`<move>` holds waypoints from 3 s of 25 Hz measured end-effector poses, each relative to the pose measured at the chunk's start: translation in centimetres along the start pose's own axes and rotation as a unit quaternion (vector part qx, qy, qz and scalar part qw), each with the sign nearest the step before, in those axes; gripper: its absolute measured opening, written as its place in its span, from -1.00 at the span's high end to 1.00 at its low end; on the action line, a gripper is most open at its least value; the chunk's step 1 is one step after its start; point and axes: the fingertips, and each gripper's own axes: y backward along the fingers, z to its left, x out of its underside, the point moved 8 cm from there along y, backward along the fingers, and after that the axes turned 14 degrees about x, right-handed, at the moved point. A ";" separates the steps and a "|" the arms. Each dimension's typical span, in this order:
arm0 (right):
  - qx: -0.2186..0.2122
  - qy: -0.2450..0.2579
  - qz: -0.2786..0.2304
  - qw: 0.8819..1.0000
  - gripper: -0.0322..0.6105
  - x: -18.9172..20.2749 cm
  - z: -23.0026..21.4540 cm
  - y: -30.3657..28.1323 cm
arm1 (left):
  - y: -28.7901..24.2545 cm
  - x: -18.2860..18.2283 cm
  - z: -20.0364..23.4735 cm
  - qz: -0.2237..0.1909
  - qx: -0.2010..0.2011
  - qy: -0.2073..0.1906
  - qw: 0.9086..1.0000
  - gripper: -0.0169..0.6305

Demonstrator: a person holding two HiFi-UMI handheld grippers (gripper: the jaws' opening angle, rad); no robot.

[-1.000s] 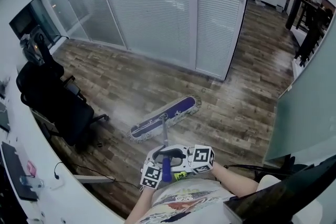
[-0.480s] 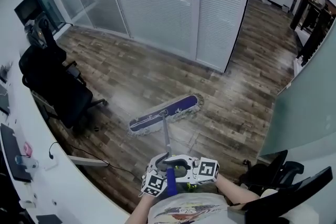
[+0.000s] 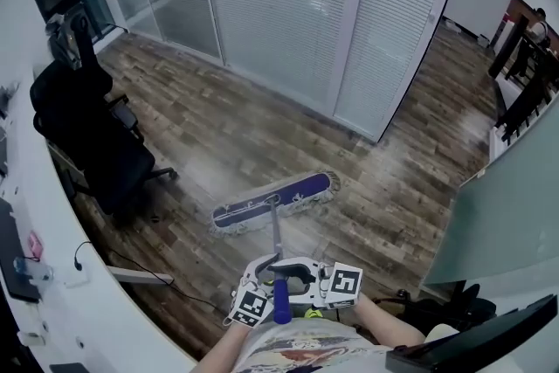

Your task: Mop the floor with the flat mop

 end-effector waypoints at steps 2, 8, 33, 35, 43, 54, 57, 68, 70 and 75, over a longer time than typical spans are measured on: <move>0.006 -0.001 -0.003 1.000 0.08 -0.4 -1.3 -1.4 | 0.1 0.1 2.1 0.009 0.010 -0.007 1.000 0.49; 0.005 0.015 0.021 1.000 0.08 0.3 -4.8 -4.7 | -0.4 1.8 7.0 0.033 0.025 -0.020 0.999 0.49; -0.008 0.000 -0.034 0.999 0.08 -10.3 -41.6 -8.9 | -19.0 -8.3 39.0 0.072 -0.001 -0.020 0.997 0.52; -0.010 0.000 -0.037 0.999 0.08 -11.2 -45.4 -9.3 | -20.9 -9.0 42.3 0.076 -0.002 -0.023 0.997 0.52; 0.000 -0.004 -0.030 1.000 0.07 -12.2 -56.5 -10.7 | -26.8 -9.9 52.1 0.100 -0.001 -0.047 0.994 0.52; 0.020 0.008 0.013 1.000 0.07 -11.7 -55.5 -11.6 | -26.0 -8.5 52.2 0.084 -0.006 -0.043 0.996 0.52; 0.035 0.011 0.024 0.999 0.07 -11.2 -52.9 -11.3 | -24.8 -8.1 50.2 0.084 -0.002 -0.048 0.995 0.52; 0.066 0.019 0.057 0.996 0.07 -7.2 -37.5 -10.5 | -16.7 -4.1 37.5 0.059 0.023 -0.049 0.997 0.52; 0.075 0.020 0.059 0.995 0.07 -5.8 -33.9 -10.5 | -14.6 -2.8 34.8 0.053 0.030 -0.049 0.997 0.51; 0.101 0.017 0.061 0.993 0.07 -2.5 -25.1 -10.4 | -9.9 0.5 28.0 0.043 0.049 -0.056 0.996 0.51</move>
